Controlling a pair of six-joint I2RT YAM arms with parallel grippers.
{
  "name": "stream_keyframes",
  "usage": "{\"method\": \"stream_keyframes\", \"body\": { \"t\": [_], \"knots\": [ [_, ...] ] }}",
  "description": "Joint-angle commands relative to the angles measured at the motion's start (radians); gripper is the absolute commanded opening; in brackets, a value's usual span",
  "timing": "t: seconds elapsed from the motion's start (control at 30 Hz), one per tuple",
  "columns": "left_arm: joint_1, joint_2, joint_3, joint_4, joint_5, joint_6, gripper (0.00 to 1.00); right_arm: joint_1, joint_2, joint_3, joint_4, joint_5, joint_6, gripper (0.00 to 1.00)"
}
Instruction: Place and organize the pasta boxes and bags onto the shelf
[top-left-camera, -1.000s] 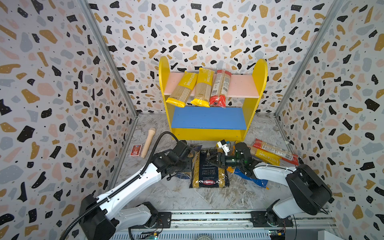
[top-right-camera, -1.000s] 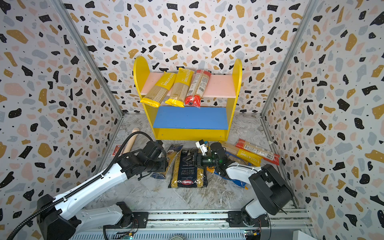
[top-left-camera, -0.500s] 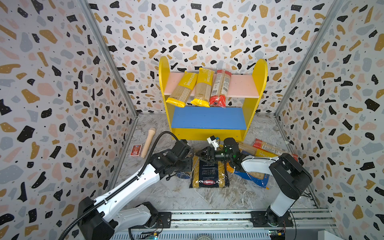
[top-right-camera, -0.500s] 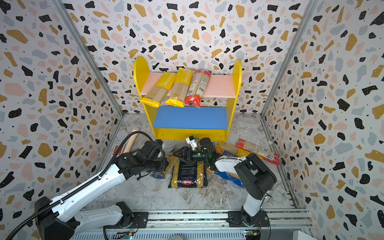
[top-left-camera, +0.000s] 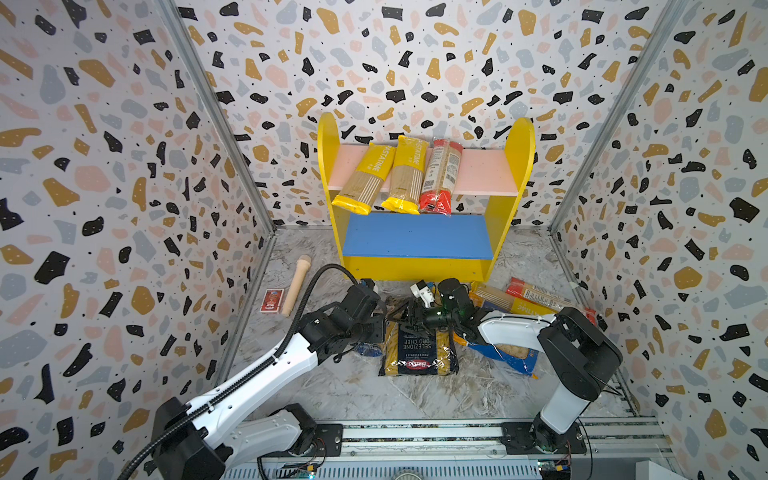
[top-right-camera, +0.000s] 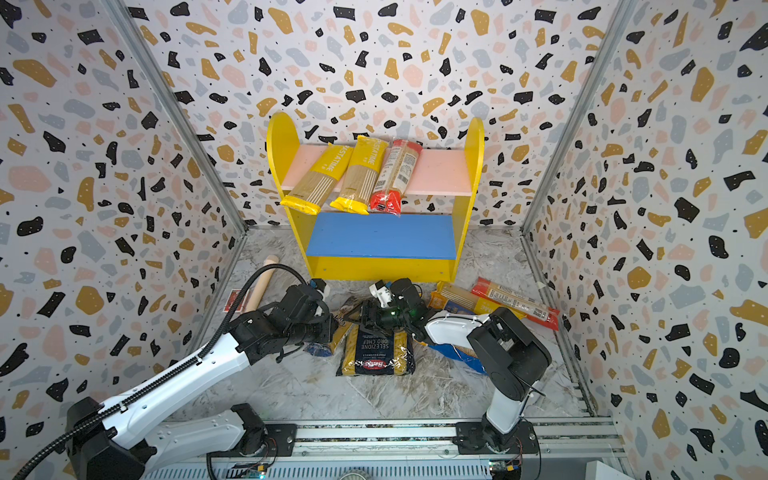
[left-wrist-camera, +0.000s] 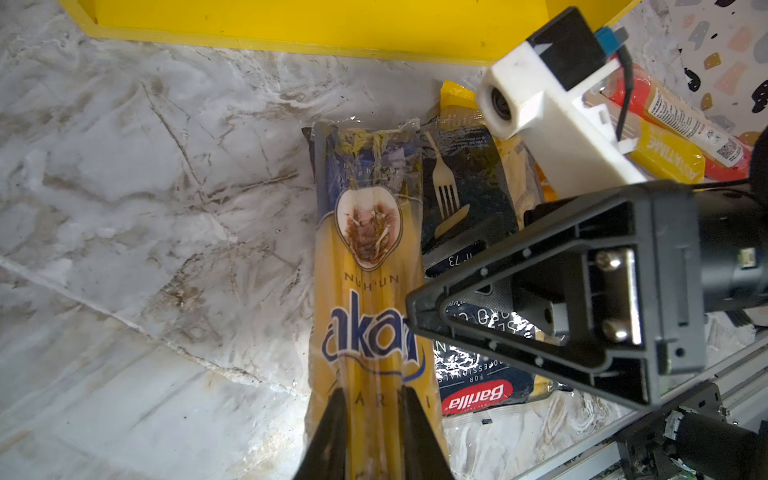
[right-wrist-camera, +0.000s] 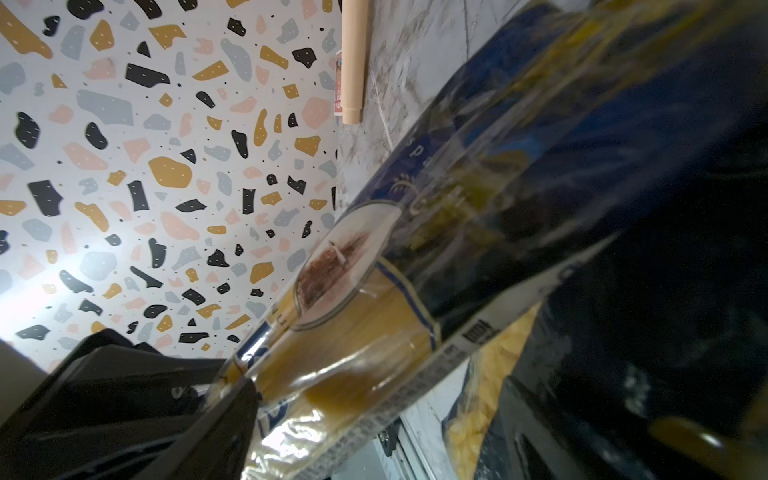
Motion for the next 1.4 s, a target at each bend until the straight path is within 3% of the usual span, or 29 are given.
{"method": "stream_keyframes", "body": {
  "t": [0.0, 0.83, 0.9, 1.17, 1.37],
  "knots": [
    [-0.004, -0.034, 0.012, 0.126, 0.053, -0.002, 0.10, 0.005, 0.033, 0.004, 0.121, -0.033, 0.075, 0.91],
    [-0.003, -0.080, -0.025, 0.174, 0.117, -0.024, 0.10, 0.036, 0.130, 0.168, 0.118, 0.007, 0.166, 0.88],
    [-0.004, -0.082, -0.026, 0.175, 0.119, -0.023, 0.10, 0.038, 0.141, 0.178, 0.120, 0.003, 0.167, 0.83],
    [-0.004, -0.101, -0.040, 0.172, 0.100, -0.017, 0.13, 0.039, 0.089, 0.198, 0.041, 0.018, 0.110, 0.43],
    [-0.003, -0.107, -0.030, 0.143, 0.074, -0.003, 0.17, 0.024, 0.017, 0.174, -0.018, 0.028, 0.078, 0.26]
  ]
}}
